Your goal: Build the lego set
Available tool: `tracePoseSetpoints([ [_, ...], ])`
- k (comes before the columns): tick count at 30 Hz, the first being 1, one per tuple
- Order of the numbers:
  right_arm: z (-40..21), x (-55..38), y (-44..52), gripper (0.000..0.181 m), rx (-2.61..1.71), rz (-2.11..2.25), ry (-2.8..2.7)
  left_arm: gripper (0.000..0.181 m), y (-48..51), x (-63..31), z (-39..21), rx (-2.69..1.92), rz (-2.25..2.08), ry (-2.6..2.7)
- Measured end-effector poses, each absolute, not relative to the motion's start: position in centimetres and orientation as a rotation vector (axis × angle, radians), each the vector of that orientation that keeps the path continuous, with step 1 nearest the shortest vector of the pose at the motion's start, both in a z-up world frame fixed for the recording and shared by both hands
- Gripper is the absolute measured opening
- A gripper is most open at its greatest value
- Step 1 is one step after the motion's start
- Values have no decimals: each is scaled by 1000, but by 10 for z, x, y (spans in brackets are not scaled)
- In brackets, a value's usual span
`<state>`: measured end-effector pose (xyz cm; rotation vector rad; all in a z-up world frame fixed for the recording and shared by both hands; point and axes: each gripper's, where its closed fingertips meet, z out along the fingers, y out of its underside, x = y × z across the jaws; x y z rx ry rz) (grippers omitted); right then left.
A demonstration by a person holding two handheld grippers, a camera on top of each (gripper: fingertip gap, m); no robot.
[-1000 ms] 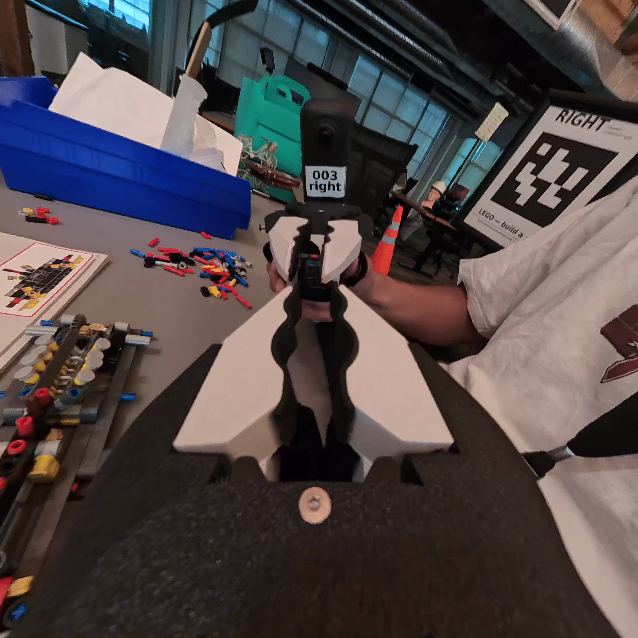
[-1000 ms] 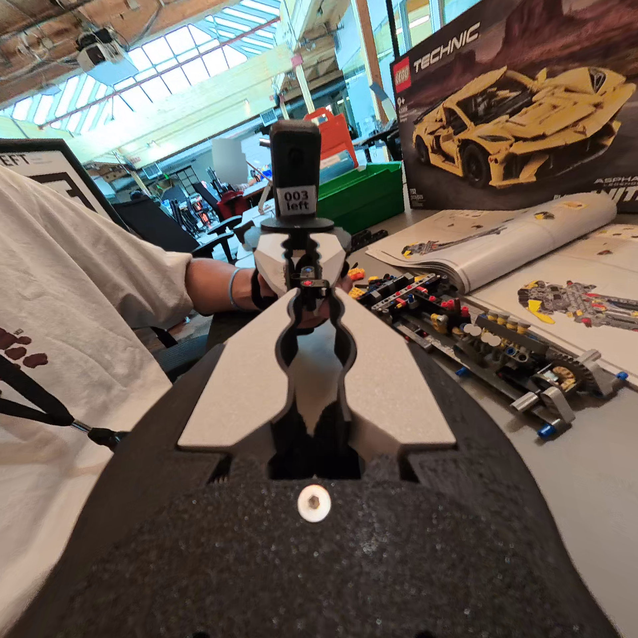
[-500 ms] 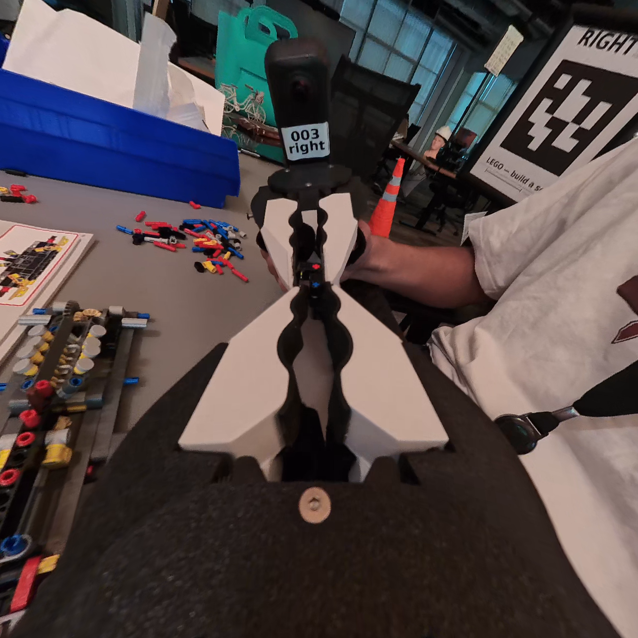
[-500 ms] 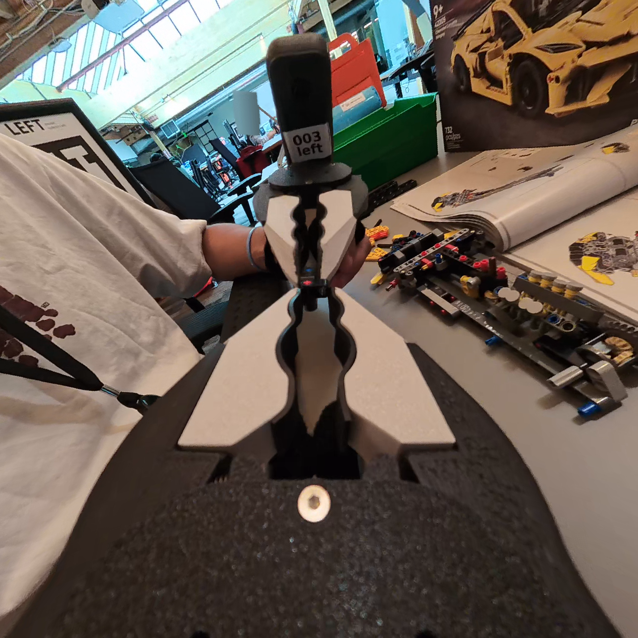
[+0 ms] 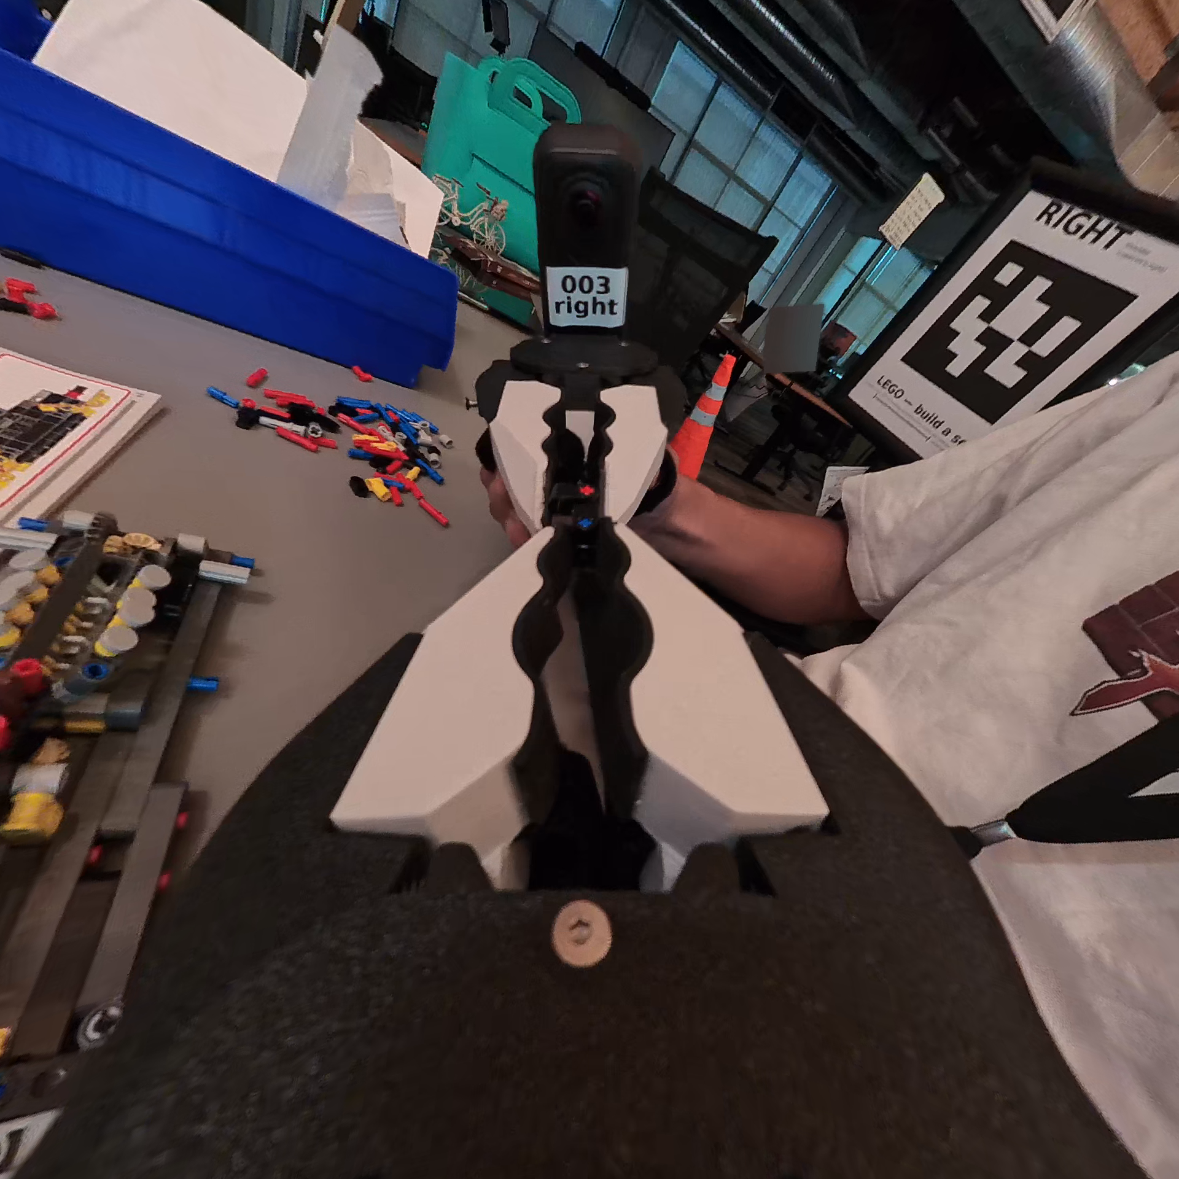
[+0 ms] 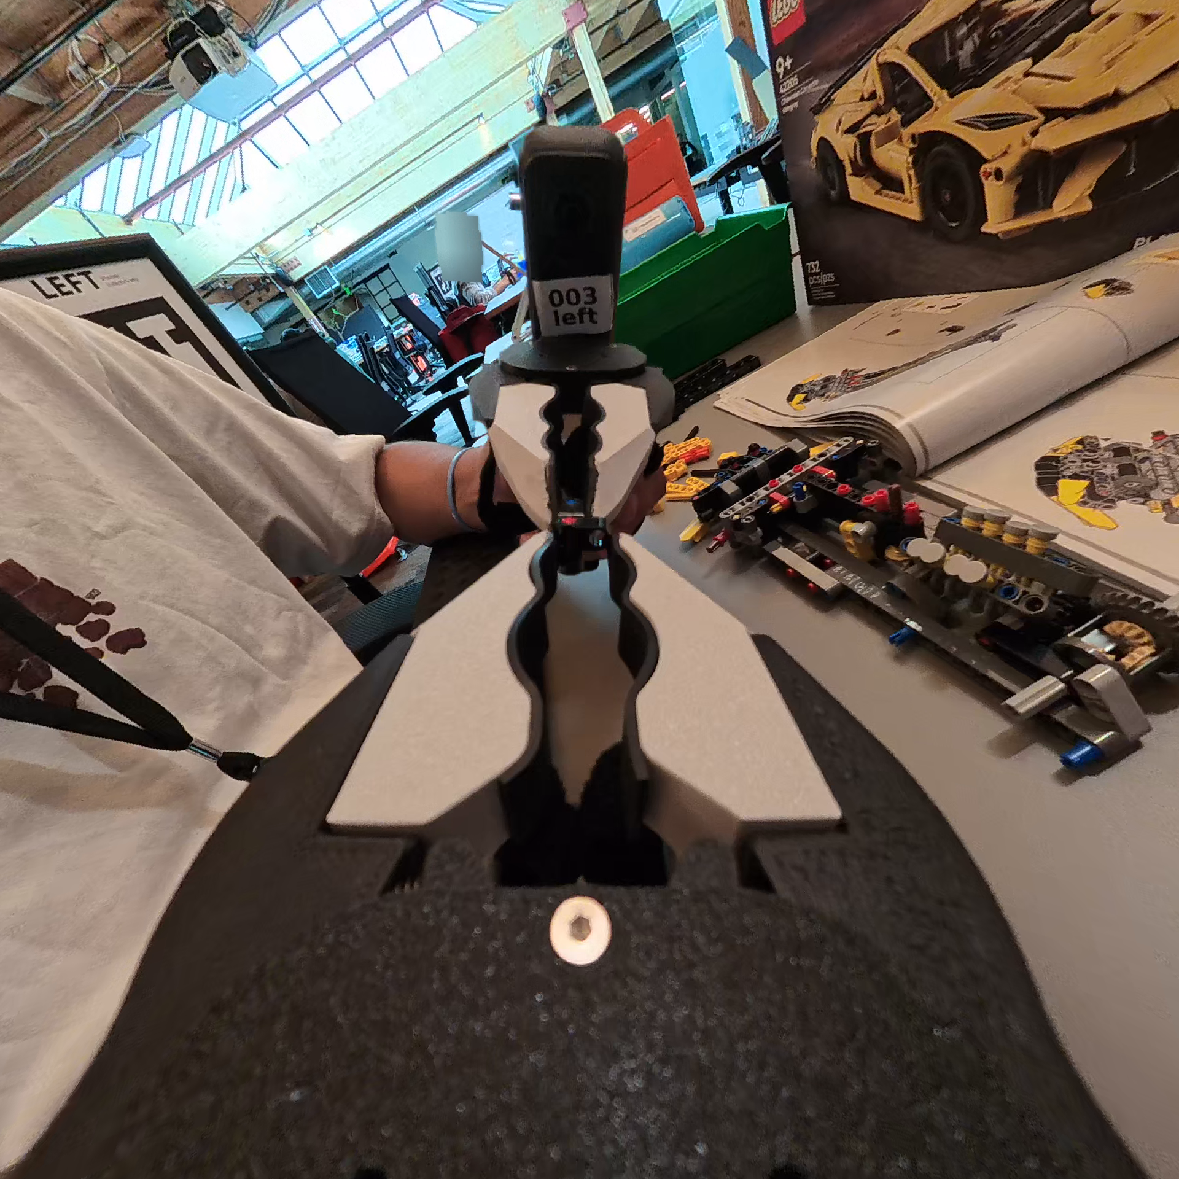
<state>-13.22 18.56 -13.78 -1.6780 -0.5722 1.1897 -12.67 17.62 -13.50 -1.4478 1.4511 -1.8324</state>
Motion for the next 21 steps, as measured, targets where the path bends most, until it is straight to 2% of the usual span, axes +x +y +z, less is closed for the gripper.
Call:
tracePoseSetpoints([
  [13,-153,-143,176,12,-1761,1224,-656,6,162,-135,-163,-1465,-1708,1751],
  [21,-146,-138,179,13,-1716,1322,-588,6,166,-133,-155,-1512,-1771,1656],
])
